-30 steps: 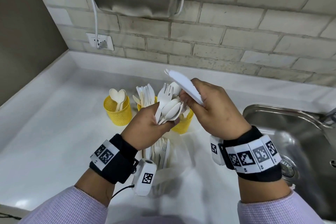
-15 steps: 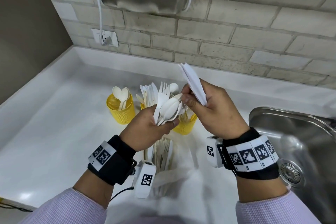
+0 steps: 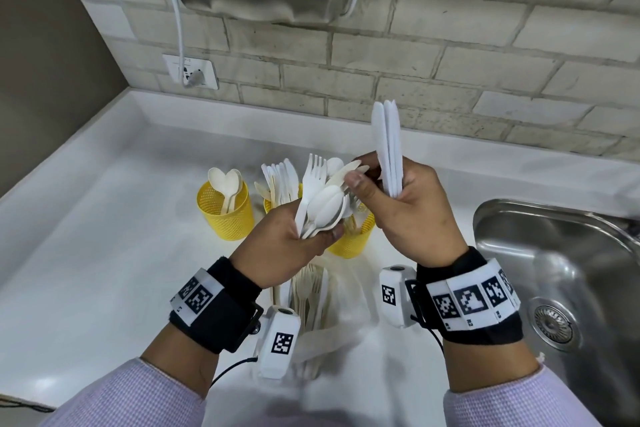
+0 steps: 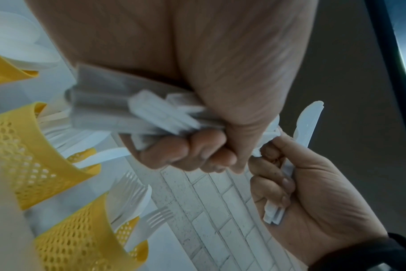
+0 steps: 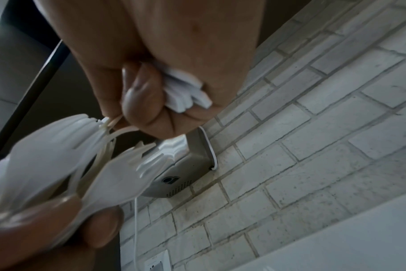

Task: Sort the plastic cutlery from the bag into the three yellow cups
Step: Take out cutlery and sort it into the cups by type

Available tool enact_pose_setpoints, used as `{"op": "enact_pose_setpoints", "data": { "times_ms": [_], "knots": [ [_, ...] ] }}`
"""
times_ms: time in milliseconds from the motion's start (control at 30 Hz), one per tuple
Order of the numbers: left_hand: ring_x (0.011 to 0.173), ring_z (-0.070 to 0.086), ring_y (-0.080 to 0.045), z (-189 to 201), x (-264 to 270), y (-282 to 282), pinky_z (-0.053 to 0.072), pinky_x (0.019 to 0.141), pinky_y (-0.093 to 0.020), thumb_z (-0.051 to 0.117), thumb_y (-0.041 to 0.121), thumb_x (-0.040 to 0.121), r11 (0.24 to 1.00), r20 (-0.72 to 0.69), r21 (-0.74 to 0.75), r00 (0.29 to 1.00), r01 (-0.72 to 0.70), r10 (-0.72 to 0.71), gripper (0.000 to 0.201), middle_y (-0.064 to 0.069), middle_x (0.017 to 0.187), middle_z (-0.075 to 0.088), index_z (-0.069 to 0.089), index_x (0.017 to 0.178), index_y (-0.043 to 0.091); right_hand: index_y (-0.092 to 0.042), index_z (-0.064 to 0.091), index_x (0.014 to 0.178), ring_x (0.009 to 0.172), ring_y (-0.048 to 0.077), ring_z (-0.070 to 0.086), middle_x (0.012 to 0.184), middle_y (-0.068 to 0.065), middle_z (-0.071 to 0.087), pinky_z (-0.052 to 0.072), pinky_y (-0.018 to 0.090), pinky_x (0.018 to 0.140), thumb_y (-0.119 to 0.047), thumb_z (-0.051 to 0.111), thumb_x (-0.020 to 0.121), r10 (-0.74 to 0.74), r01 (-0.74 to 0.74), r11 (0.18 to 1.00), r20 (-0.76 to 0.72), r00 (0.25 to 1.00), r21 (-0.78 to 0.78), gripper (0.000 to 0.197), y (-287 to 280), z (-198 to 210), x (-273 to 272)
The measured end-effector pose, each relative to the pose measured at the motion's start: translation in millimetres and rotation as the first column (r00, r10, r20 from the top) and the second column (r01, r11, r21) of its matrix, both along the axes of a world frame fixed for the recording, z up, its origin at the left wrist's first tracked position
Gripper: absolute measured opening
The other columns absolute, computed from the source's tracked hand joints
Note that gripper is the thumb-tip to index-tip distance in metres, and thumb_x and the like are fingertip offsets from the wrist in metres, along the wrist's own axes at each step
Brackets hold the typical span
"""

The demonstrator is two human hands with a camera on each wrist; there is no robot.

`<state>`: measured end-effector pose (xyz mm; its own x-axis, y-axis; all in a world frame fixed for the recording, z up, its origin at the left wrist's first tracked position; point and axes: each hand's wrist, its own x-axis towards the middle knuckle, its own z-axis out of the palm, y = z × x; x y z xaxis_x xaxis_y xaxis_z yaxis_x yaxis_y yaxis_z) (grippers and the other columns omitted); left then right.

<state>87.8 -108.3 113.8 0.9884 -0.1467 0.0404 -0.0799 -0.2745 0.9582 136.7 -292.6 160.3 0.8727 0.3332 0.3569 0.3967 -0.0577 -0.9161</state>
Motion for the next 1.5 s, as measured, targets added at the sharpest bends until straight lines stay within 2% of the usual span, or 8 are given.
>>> {"op": "enact_pose_setpoints", "data": {
  "times_ms": [167, 367, 433, 600, 800, 1000, 1167, 1500],
  "knots": [
    [0.049, 0.048, -0.002, -0.7, 0.6, 1.1, 0.038, 0.053, -0.015, 0.068, 0.025, 0.097, 1.0, 0.001, 0.009, 1.0, 0.017, -0.017, 0.005, 0.015, 0.055, 0.054, 0.066, 0.095, 0.022, -0.018, 0.062, 0.088, 0.05, -0.004, 0.049, 0.056, -0.02, 0.054, 0.038, 0.012, 0.055, -0.024, 0.067, 0.096, -0.045, 0.061, 0.982, -0.095, 0.994, 0.176, 0.011, 2.4, -0.7, 2.2],
    [0.05, 0.049, -0.003, -3.3, -1.2, 0.9, 0.039, 0.054, -0.016, 0.068, 0.022, 0.097, 1.0, 0.009, -0.005, 1.0, 0.015, -0.015, 0.004, 0.016, 0.057, 0.055, 0.065, 0.096, 0.024, -0.006, 0.056, 0.065, 0.039, 0.003, 0.043, 0.043, -0.016, 0.045, 0.033, 0.008, 0.047, -0.009, 0.072, 0.093, -0.032, 0.035, 0.999, -0.114, 0.993, 0.023, 0.032, 5.6, 3.7, -7.2],
    [0.054, 0.051, -0.002, -4.1, -2.0, 1.1, 0.041, 0.057, -0.016, 0.068, 0.022, 0.097, 1.0, 0.018, -0.011, 1.0, 0.005, -0.004, 0.005, 0.018, 0.061, 0.059, 0.066, 0.101, 0.022, 0.003, 0.063, 0.076, 0.038, 0.002, 0.041, 0.043, -0.017, 0.045, 0.032, 0.01, 0.045, -0.011, 0.066, 0.097, -0.03, 0.04, 0.997, -0.144, 0.989, 0.063, 0.025, 7.1, 4.6, -8.5],
    [0.101, 0.068, -0.001, -8.1, -2.2, 3.3, 0.05, 0.088, -0.02, 0.069, 0.026, 0.096, 0.997, 0.108, 0.042, 0.992, -0.064, 0.059, 0.027, 0.016, 0.105, 0.074, 0.069, 0.121, 0.016, 0.0, 0.064, 0.094, 0.048, 0.017, 0.037, 0.058, 0.006, 0.043, 0.033, 0.024, 0.043, -0.027, 0.051, 0.106, -0.068, 0.134, 0.94, -0.213, 0.975, 0.314, 0.032, 10.4, 5.8, -10.3],
    [0.11, 0.068, -0.004, -7.5, -2.2, 2.2, 0.053, 0.095, -0.026, 0.072, 0.023, 0.093, 0.988, 0.201, 0.028, 0.969, -0.155, 0.146, 0.033, 0.01, 0.115, 0.074, 0.067, 0.125, 0.015, -0.01, 0.055, 0.096, 0.091, 0.036, 0.072, 0.098, 0.015, 0.072, 0.058, 0.047, 0.08, -0.025, 0.037, 0.111, 0.125, 0.115, 0.724, -0.293, 0.948, 0.68, 0.028, 0.7, 12.6, -8.7],
    [0.101, 0.07, -0.005, -8.9, -0.1, 3.6, 0.054, 0.084, -0.025, 0.073, 0.004, 0.091, 0.977, 0.315, 0.095, 0.937, -0.189, 0.151, 0.02, 0.01, 0.102, 0.075, 0.073, 0.104, 0.019, -0.016, 0.057, 0.092, 0.081, 0.024, 0.073, 0.081, 0.003, 0.069, 0.061, 0.043, 0.08, -0.035, 0.039, 0.109, 0.281, 0.264, 0.4, -0.391, 0.876, 0.878, 0.032, -9.4, 8.5, -1.8],
    [0.111, 0.069, -0.011, -6.0, -0.5, 2.9, 0.056, 0.095, -0.039, 0.069, 0.003, 0.09, 0.985, 0.383, 0.082, 0.918, -0.15, 0.108, 0.039, 0.014, 0.117, 0.072, 0.067, 0.125, 0.019, -0.015, 0.056, 0.085, 0.056, 0.016, 0.06, 0.065, 0.0, 0.053, 0.059, 0.03, 0.064, -0.039, 0.042, 0.109, 0.361, 0.416, 0.178, -0.452, 0.816, 0.892, 0.036, -12.8, -1.8, 5.5],
    [0.104, 0.07, -0.024, -4.3, -1.0, 4.1, 0.057, 0.086, -0.045, 0.069, -0.014, 0.076, 0.953, 0.505, 0.224, 0.861, -0.204, 0.065, 0.076, 0.009, 0.115, 0.069, 0.053, 0.125, 0.042, -0.019, 0.054, 0.084, 0.046, 0.011, 0.035, 0.062, -0.004, 0.038, 0.035, 0.021, 0.042, -0.042, 0.04, 0.108, 0.418, 0.414, 0.153, -0.439, 0.795, 0.897, 0.036, -13.5, -14.3, 9.0]
  ]
}}
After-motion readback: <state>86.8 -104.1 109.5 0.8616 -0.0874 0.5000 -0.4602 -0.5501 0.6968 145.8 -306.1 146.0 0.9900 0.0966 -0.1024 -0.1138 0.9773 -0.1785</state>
